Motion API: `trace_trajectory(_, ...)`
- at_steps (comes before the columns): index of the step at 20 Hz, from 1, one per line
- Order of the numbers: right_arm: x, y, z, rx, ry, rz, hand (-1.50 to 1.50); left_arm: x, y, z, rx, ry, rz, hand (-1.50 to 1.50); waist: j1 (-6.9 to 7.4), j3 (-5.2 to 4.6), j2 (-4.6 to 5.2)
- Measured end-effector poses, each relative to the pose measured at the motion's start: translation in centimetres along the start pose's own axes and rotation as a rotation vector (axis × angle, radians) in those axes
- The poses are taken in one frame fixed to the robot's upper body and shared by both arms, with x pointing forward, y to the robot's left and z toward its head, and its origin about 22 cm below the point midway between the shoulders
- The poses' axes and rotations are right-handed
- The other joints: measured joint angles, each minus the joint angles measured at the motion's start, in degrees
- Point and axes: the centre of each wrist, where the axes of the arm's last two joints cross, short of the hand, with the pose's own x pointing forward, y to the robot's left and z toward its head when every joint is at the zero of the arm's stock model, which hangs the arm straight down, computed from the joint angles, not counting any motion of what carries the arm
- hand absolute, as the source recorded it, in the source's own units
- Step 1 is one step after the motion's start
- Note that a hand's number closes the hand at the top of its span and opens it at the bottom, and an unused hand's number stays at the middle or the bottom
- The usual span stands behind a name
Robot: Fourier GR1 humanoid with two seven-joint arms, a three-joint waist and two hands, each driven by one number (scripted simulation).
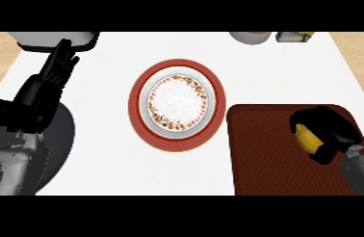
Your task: Pick the lemon from the tray and place it in the plate
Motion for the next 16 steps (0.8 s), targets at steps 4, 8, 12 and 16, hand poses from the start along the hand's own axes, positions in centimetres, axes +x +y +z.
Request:
trace_trajectory(4,-3.4,0.0,1.1,-0.075,0.241,-0.054,1.5,-0.1,0.4,0.2,0.001,0.002,0.003,0.0,0.11,0.18,0.18)
trace_trajectory(8,-5.5,-1.2,1.7,-0.181,0.392,-0.089,1.5,-0.7,0.6,0.6,0.002,0.001,-0.002,0.0,0.13,0.22,0.18)
trace_trajectory(12,-4.6,-3.3,1.7,-0.251,0.37,-0.149,1.5,-0.9,0.7,0.7,0.005,0.008,-0.003,0.0,-0.28,0.21,0.03)
trace_trajectory(16,-3.2,-6.2,1.9,-0.357,0.248,-0.22,1.5,-0.9,0.9,0.2,0.01,0.009,-0.004,0.0,-0.7,0.17,-0.12)
